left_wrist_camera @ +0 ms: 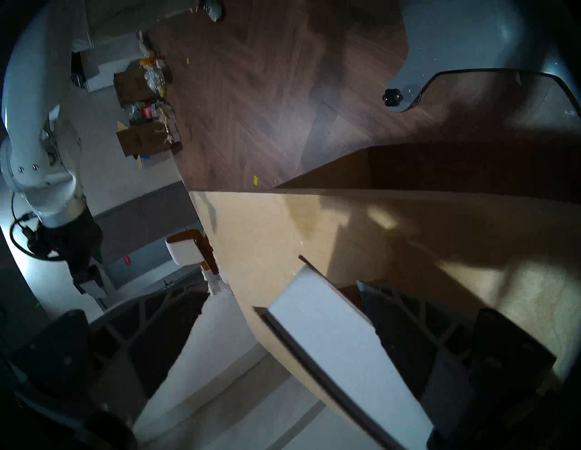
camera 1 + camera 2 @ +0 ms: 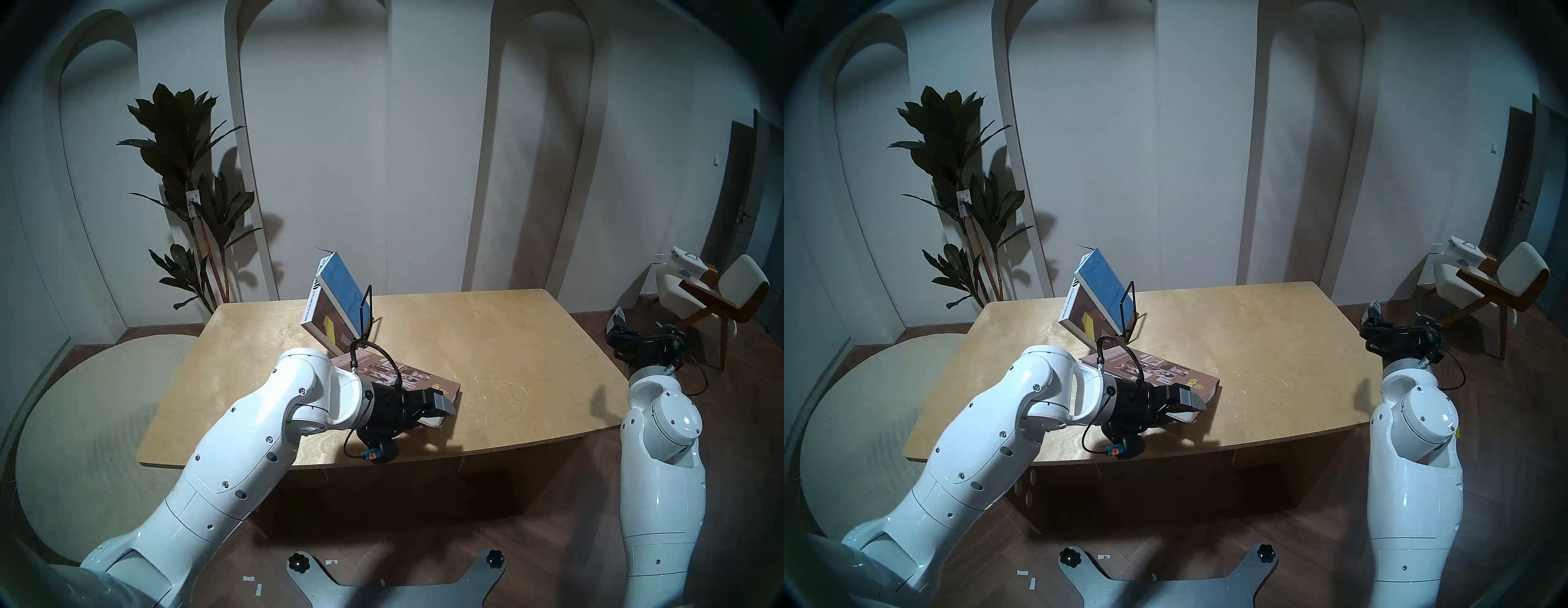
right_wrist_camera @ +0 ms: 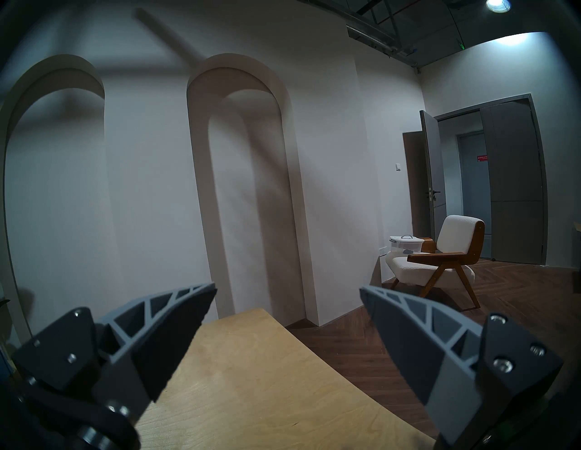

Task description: Stack the books into one stack

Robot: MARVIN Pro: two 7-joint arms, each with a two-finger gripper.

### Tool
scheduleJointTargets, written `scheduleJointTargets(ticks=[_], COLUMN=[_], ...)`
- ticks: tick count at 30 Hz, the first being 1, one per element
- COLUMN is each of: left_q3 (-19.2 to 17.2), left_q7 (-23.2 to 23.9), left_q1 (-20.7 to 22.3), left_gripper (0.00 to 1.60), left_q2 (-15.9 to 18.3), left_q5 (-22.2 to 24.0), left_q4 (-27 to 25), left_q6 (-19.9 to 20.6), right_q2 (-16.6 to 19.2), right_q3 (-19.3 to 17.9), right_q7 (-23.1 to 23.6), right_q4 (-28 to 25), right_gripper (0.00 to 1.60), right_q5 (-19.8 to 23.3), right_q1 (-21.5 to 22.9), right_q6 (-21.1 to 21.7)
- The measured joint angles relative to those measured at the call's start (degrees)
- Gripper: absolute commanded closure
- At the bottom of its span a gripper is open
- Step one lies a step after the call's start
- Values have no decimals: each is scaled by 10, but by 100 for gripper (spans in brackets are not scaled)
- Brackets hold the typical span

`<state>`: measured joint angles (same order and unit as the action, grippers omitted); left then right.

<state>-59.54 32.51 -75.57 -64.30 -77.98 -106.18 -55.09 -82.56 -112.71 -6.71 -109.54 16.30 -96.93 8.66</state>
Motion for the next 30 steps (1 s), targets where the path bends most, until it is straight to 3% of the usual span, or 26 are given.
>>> scheduleJointTargets(ticks=[6, 11, 21, 30], left_q3=[18, -7, -95, -183], left_q7=[-35, -81, -99, -119], left_q1=[3, -4, 18, 48], left_gripper=[0, 0, 0, 0], left_q2=[42, 64, 56, 55], left_q5=[-59, -82, -27, 33], left_q4=[-48, -69, 25, 99], left_q6=[0, 13, 107, 193], right_q2=[0, 0, 0, -1], right_q3=[0, 0, 0, 34], right_q7=[0, 1, 2, 15], right_q4=[1, 1, 5, 6], right_gripper=[0, 0, 0, 0], right_q5=[0, 0, -1, -10], right_q1=[0, 0, 1, 0], right_q6=[0, 0, 0, -1])
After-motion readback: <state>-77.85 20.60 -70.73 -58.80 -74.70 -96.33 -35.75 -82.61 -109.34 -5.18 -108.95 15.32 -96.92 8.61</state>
